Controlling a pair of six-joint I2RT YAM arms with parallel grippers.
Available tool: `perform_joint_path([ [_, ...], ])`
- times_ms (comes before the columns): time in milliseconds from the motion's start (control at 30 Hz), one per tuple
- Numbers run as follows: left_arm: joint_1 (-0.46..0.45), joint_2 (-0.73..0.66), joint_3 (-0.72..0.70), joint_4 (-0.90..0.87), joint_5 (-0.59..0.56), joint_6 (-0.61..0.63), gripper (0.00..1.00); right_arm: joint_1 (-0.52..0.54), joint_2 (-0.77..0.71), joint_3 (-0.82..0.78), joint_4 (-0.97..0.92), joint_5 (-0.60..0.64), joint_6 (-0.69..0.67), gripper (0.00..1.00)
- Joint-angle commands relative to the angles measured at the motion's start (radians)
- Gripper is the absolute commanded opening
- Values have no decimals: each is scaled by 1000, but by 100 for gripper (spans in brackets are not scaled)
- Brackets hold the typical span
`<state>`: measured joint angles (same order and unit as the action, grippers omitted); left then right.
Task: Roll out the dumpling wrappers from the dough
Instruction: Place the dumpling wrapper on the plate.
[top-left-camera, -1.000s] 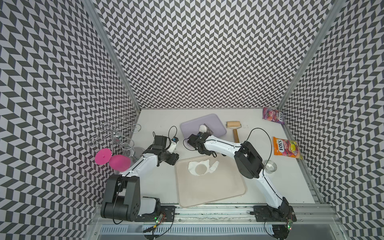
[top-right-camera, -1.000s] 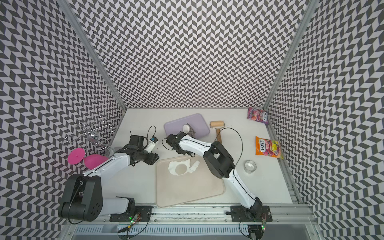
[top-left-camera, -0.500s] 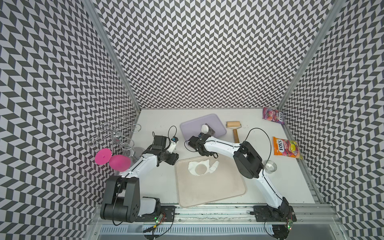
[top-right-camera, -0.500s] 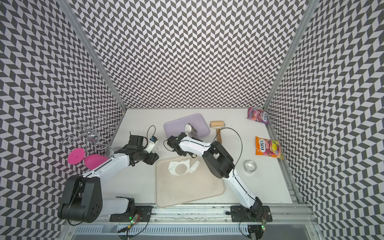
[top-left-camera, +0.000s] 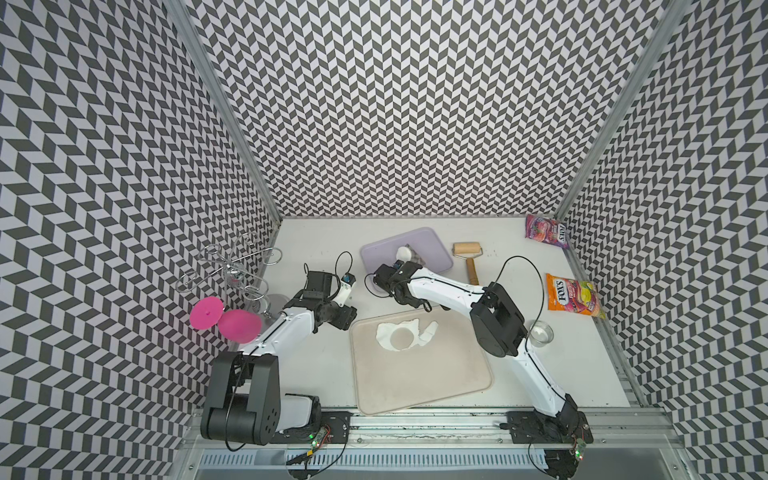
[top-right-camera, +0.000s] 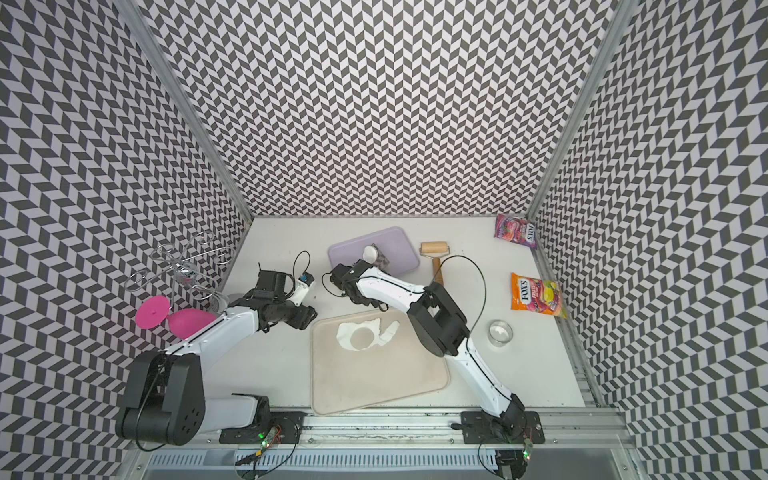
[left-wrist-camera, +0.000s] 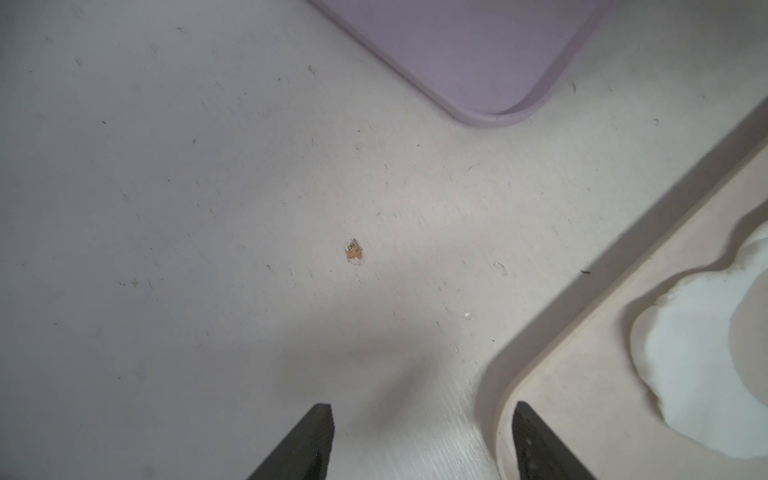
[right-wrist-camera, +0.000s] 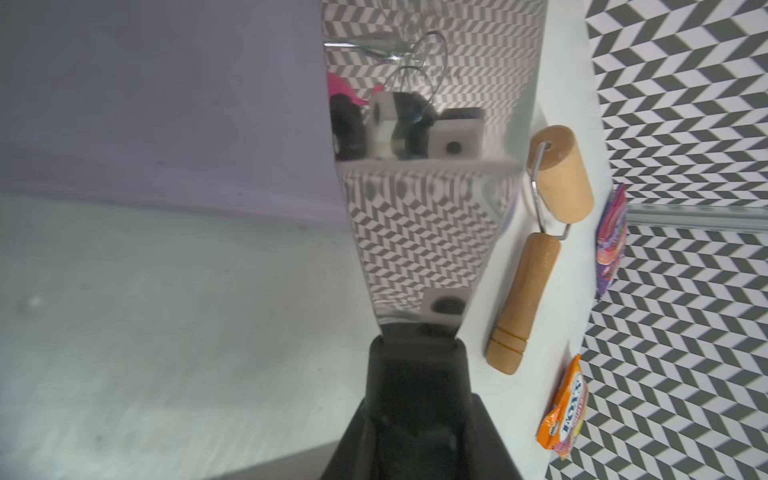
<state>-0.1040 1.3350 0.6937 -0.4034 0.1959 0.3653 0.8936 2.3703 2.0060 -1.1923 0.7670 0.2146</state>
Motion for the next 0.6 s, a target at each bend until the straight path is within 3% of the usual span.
perform_joint_path([
  [0, 5, -23, -9, 15, 13, -4, 71, 2, -13, 38, 23, -135, -15, 0],
  [200, 4, -23, -8, 15, 14, -3, 71, 8, 26, 68, 22, -143, -26, 0],
  [567, 7, -23, -9, 15, 15, -3, 71, 29, 32, -23, 31, 170, -15, 0],
])
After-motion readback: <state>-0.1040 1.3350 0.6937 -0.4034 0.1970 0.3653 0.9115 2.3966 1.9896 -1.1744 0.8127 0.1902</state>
